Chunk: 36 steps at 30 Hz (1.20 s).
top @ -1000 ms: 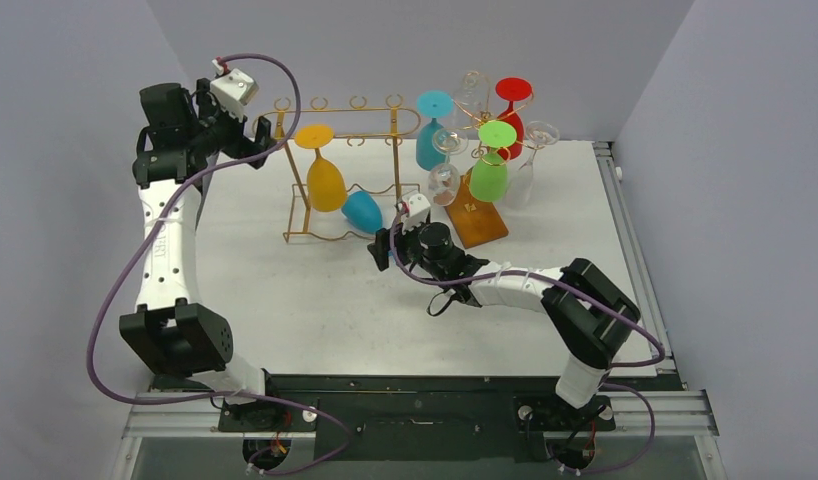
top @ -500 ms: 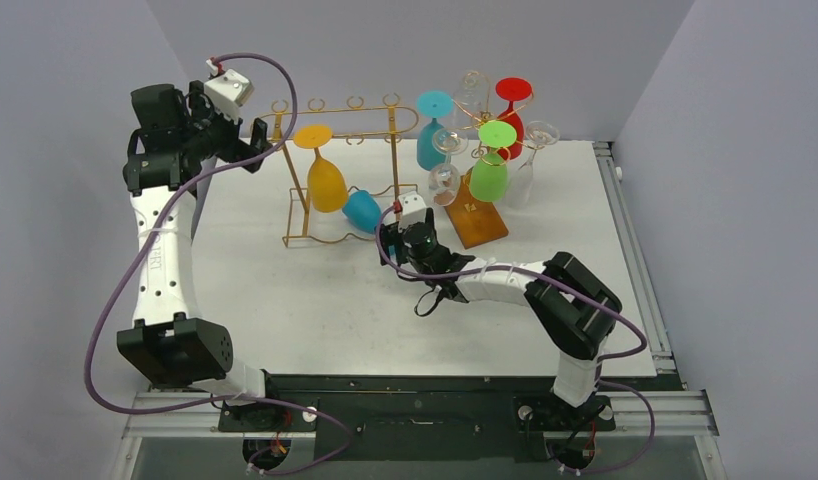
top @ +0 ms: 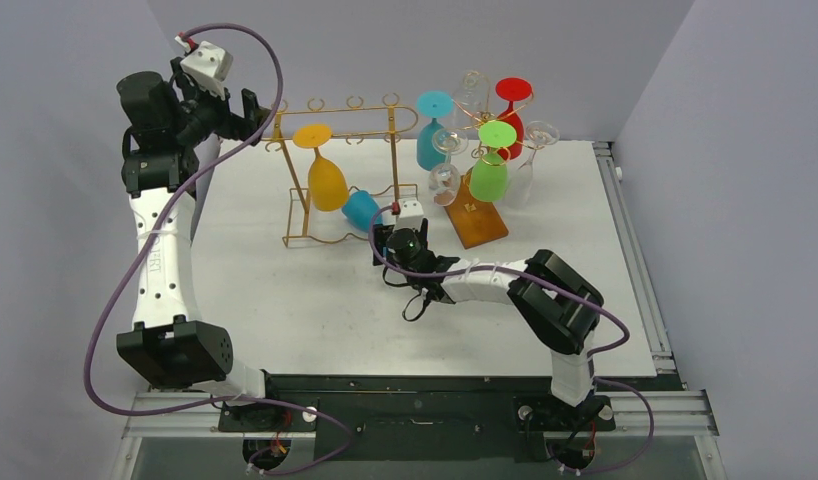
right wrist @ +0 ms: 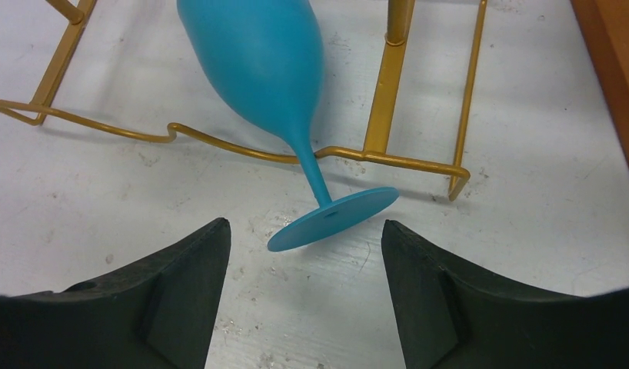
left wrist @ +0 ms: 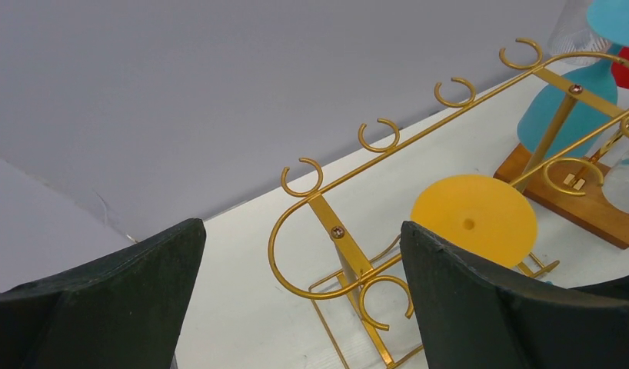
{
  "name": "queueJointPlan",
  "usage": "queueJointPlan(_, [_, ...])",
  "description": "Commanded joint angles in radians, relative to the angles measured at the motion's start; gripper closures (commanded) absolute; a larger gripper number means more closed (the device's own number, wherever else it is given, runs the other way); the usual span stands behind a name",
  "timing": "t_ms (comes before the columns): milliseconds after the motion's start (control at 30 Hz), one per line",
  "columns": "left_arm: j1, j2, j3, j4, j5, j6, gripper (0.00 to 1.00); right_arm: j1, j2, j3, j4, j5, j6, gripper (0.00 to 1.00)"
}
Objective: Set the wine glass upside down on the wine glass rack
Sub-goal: Pick up the wine glass at the center of the board.
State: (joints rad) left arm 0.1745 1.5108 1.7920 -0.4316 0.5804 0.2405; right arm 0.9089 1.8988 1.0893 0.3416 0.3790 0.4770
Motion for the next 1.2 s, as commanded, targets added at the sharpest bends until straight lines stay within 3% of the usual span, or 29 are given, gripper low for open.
queueJointPlan(0, [0.012, -0.053, 0.031, 0.122, 0.018, -0.092, 0.04, -0.013, 0.013, 0.052, -0.030, 0.060, 0.092, 0.34])
queueJointPlan(333, [0.023, -0.098, 0.046, 0.110, 0.017, -0.102, 0.04, -0.029, 0.062, 0.100, -0.069, 0.049, 0.158, 0.49])
queueJointPlan(800, [0.022, -0.151, 0.034, 0.085, 0.032, -0.085, 0.04, -0.040, 0.086, 0.098, -0.081, 0.055, 0.225, 0.55])
queueJointPlan(1167, [0.023, -0.167, 0.010, 0.072, 0.033, -0.057, 0.04, -0.039, 0.056, 0.043, 0.006, 0.075, 0.259, 0.78])
